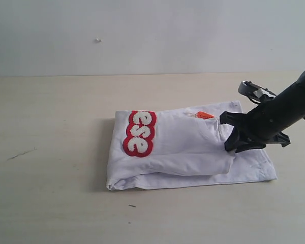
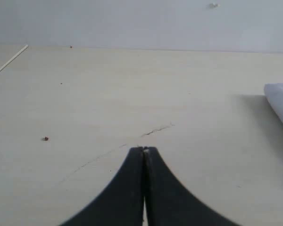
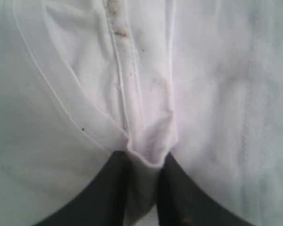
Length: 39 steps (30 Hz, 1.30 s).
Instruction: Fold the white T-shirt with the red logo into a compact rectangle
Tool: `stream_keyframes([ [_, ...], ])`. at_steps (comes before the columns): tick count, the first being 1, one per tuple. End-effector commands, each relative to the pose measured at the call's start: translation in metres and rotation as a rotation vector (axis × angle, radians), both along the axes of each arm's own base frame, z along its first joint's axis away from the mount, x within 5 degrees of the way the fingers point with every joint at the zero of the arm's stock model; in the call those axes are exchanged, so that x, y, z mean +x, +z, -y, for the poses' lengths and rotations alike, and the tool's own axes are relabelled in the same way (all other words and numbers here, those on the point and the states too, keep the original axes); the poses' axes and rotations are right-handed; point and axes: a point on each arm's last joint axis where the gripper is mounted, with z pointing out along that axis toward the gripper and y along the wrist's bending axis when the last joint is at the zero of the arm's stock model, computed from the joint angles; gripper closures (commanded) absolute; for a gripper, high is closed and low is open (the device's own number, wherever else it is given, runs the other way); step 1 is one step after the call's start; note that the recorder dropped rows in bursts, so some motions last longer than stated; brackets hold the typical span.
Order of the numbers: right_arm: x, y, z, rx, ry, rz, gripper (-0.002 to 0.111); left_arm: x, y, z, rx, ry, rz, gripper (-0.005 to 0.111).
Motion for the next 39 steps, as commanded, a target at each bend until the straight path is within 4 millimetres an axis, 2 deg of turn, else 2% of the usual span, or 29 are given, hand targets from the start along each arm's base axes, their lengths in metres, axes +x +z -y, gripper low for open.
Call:
stream_keyframes([
  [1,-0.001,0.017,-0.002,-0.012,0.035,0.057,0.108,0.000,0.001,0.000,-0.003,0.001,0.012,0.107],
  [6,-0.003,0.048,-0.001,-0.041,0.048,0.150,0.108,0.000,0.001,0.000,-0.003,0.001,0.012,0.107],
  [10,-0.005,0.059,0.000,-0.062,0.060,0.173,0.108,0.000,0.001,0.000,-0.003,0.001,0.012,0.107],
  [12,-0.007,0.054,-0.002,-0.035,0.080,0.133,0.106,0.000,0.001,0.000,-0.003,0.001,0.012,0.107],
  [13,-0.008,0.048,-0.003,-0.020,0.088,0.106,0.101,0.000,0.001,0.000,-0.003,0.001,0.012,0.107],
  [16,-0.007,0.028,-0.003,-0.004,0.067,0.038,0.069,0.000,0.001,0.000,-0.003,0.001,0.012,0.107],
  [17,-0.006,0.026,-0.003,-0.009,0.060,0.037,0.065,0.000,0.001,0.000,-0.003,0.001,0.012,0.107],
  [24,-0.003,0.003,0.001,-0.049,0.045,0.009,0.064,0.000,0.001,0.000,-0.003,0.001,0.012,0.107],
  [32,0.000,0.005,-0.005,0.039,0.029,0.040,0.064,0.000,0.001,0.000,-0.003,0.001,0.012,0.107],
  [39,-0.002,-0.007,-0.005,0.037,0.050,-0.002,0.064,0.000,0.001,0.000,-0.003,0.001,0.012,0.107],
])
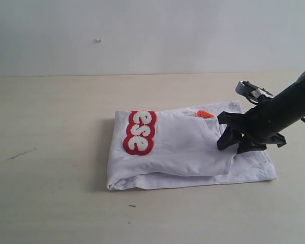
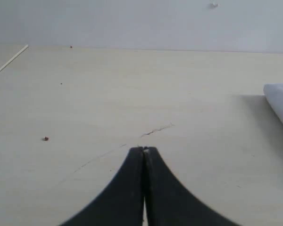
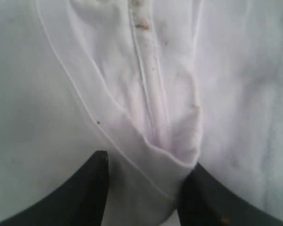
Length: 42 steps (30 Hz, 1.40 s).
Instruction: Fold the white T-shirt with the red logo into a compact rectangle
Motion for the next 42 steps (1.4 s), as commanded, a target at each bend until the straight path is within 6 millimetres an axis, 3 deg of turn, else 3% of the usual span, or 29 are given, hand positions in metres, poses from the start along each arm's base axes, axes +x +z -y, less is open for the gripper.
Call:
stream_keyframes([
  [1,-0.002,-0.007,-0.001,0.002,0.020,-0.024,0.064,0.000,0.001,0.000,-0.003,0.001,0.012,0.107],
  [7,-0.004,-0.012,0.009,-0.109,-0.033,-0.072,0.064,0.000,0.001,0.000,-0.003,0.001,0.012,0.107],
  [12,-0.003,-0.011,0.006,-0.073,-0.038,-0.061,0.066,0.000,0.001,0.000,-0.003,0.001,0.012,0.107],
  [16,-0.002,-0.013,0.005,-0.073,0.027,-0.028,0.108,0.000,0.001,0.000,-0.003,0.001,0.012,0.107],
  [20,-0.003,-0.007,0.004,-0.066,0.038,-0.020,0.108,0.000,0.001,0.000,-0.003,0.001,0.012,0.107],
  [36,-0.008,0.082,0.003,-0.090,0.028,0.214,0.108,0.000,0.001,0.000,-0.003,0.001,0.012,0.107],
  [42,-0.014,0.123,0.009,-0.209,0.039,0.276,0.108,0.000,0.001,0.000,-0.003,0.001,0.012,0.107],
])
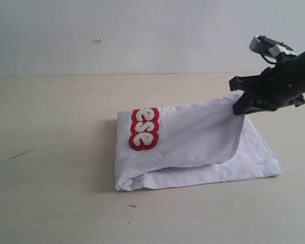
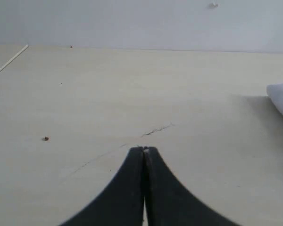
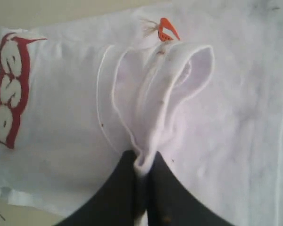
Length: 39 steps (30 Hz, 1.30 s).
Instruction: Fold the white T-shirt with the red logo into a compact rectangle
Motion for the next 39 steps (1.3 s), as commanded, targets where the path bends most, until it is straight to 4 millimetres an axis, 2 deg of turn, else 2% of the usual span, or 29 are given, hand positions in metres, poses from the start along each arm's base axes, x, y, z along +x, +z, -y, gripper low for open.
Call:
stream_keyframes([
  [1,-0.004,0.032,0.006,-0.155,0.001,0.017,0.108,0.000,0.001,0.000,-0.003,0.001,0.012,0.107],
  [6,-0.007,0.060,0.001,-0.453,-0.029,0.018,0.108,0.000,0.001,0.000,-0.003,0.001,0.012,0.107],
  [14,-0.004,0.109,-0.007,-0.681,-0.059,0.022,0.108,0.000,0.001,0.000,-0.003,0.001,0.012,0.107],
  [17,-0.007,0.128,0.000,-0.857,-0.108,0.009,0.108,0.000,0.001,0.000,-0.003,0.001,0.012,0.107],
  [23,-0.009,0.159,0.016,-1.068,-0.191,0.018,0.108,0.000,0.001,0.000,-0.003,0.001,0.012,0.107],
  [26,-0.007,0.154,0.014,-1.028,-0.181,-0.001,0.108,0.000,0.001,0.000,-0.003,0.001,0.012,0.107],
  [29,0.003,0.134,0.007,-0.962,-0.144,-0.040,0.108,0.000,0.001,0.000,-0.003,0.001,0.012,0.107],
  [32,0.012,0.121,0.005,-0.966,-0.109,-0.056,0.108,0.000,0.001,0.000,-0.003,0.001,0.012,0.107],
  [37,0.016,0.121,0.005,-0.968,-0.134,-0.024,0.107,0.000,0.001,0.000,-0.003,0.001,0.012,0.107],
  [39,0.016,0.123,0.007,-0.987,-0.134,-0.018,0.099,0.000,0.001,0.000,-0.003,0.001,0.012,0.107],
])
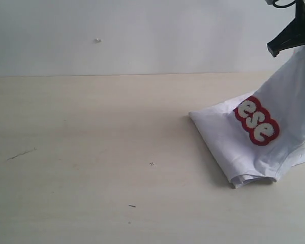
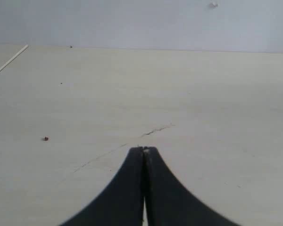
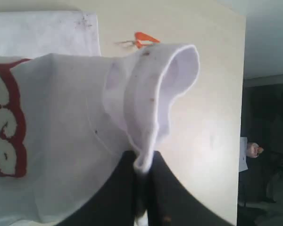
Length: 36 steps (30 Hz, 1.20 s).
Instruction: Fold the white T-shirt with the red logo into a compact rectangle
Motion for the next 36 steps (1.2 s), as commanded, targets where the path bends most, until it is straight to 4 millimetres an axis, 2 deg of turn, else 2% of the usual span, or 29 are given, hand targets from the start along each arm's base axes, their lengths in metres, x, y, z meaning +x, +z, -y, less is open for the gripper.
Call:
stream_keyframes([
  [1,0.003,0.007,0.002,-0.045,0.009,0.045,0.094,0.000,0.001,0.000,-0.003,0.001,0.012,0.107],
  [4,0.003,0.009,0.004,-0.063,-0.002,0.059,0.072,0.000,0.001,0.000,-0.003,0.001,0.012,0.107],
  [6,0.003,0.010,0.005,-0.070,-0.013,0.070,0.063,0.000,0.001,0.000,-0.003,0.001,0.012,0.107],
  [11,0.003,0.010,0.005,-0.059,-0.042,0.092,0.062,0.000,0.001,0.000,-0.003,0.001,0.012,0.107],
  [13,0.004,0.005,0.002,-0.019,-0.045,0.080,0.063,0.000,0.001,0.000,-0.003,0.001,0.012,0.107],
  [15,0.006,-0.006,-0.003,0.048,-0.039,0.039,0.068,0.000,0.001,0.000,-0.003,0.001,0.012,0.107],
  [17,0.009,-0.022,-0.011,0.125,-0.011,-0.033,0.082,0.000,0.001,0.000,-0.003,0.001,0.012,0.107],
  [21,0.017,-0.072,-0.024,0.246,0.029,-0.196,0.108,0.000,0.001,0.000,-0.003,0.001,0.012,0.107],
  [24,0.022,-0.112,-0.032,0.311,0.036,-0.272,0.108,0.000,0.001,0.000,-0.003,0.001,0.012,0.107],
  [27,0.026,-0.143,-0.037,0.369,0.033,-0.291,0.108,0.000,0.001,0.000,-0.003,0.001,0.012,0.107],
  [36,0.033,-0.213,-0.062,0.603,0.034,-0.340,0.108,0.000,0.001,0.000,-0.003,0.001,0.012,0.107],
])
